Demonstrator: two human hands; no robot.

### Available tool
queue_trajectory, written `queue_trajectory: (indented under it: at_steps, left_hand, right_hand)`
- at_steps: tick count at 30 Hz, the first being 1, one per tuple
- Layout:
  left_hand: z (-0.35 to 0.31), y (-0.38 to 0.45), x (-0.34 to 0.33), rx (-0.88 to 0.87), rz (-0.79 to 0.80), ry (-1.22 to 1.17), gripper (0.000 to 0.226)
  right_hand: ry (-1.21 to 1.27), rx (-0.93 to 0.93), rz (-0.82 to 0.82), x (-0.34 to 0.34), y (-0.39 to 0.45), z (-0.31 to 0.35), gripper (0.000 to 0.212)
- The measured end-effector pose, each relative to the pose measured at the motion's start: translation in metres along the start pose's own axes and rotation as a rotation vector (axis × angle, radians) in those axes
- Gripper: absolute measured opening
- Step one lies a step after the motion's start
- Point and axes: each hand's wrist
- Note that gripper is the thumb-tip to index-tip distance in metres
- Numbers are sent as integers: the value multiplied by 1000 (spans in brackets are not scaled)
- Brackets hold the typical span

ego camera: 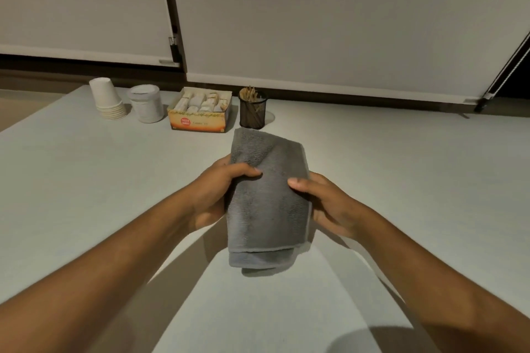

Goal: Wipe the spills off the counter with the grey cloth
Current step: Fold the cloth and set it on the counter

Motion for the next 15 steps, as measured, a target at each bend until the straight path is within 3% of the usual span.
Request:
queue_trajectory:
  at_steps: [3, 6, 10, 15]
  left_hand:
    - [-9, 38, -6, 45, 27, 151, 39]
    - [-19, 79, -13, 116, 84, 310, 62]
    - [-28, 140, -22, 139, 128, 374, 75]
    - [-35, 218, -39, 61, -47, 346, 87]
  right_hand:
    - [-9, 33, -131, 19, 14, 4, 50]
    - [-118, 68, -290, 41, 37, 13, 43]
    - [-203, 13, -367, 72, 78, 30, 43]
    - [-280, -16, -460, 115, 146, 59, 53]
Point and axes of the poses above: each hand's wrist, its own y-axis towards the middle knuckle, its own x-axis out of the back of the hand, z = x × y, and after that the axes turned 10 degrees about -z, right-handed
